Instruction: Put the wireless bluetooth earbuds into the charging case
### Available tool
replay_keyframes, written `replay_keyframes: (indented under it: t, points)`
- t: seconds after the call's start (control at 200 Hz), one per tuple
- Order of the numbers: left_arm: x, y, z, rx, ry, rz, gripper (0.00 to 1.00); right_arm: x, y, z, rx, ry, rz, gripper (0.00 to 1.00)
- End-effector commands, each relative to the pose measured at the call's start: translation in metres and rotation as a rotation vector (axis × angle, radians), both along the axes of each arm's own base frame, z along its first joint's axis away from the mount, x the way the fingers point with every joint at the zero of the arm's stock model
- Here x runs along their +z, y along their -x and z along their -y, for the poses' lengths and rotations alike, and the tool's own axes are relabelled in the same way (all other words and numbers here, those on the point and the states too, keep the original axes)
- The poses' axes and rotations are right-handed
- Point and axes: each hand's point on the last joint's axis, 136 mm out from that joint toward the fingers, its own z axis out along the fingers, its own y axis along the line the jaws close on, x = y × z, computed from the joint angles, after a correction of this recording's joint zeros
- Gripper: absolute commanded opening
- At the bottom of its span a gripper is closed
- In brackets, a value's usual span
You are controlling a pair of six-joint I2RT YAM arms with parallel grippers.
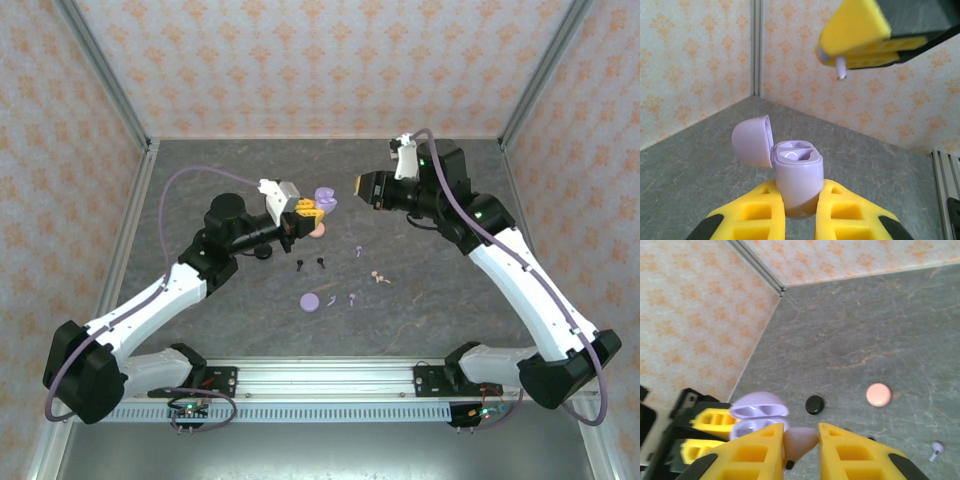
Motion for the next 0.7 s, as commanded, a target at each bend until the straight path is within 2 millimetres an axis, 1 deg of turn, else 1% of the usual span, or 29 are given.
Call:
replay_keyframes:
  t: [0.0, 0.125, 0.305, 0.696]
  points:
    - [0.022, 0.002, 0.005, -0.018, 0.02, 0.073, 0.0, 0.015, -0.002, -0.015, 0.038, -0.021, 0.033, 0.21]
    - [0.021, 0.002, 0.005, -0.018, 0.02, 0.068, 0.0, 0.009, -0.003, -0.03, 0.071, -0.008, 0.024, 0.21]
    - [0.022, 0.003, 0.005, -0.019, 0.021, 0.068, 0.0, 0.004, -0.005, -0.042, 0.098, -0.005, 0.011, 0.21]
    - [0.022, 0.003, 0.005, -0.019, 0.025, 0.064, 0.0, -0.009, -0.005, -0.047, 0.11, 0.021, -0.011, 0.21]
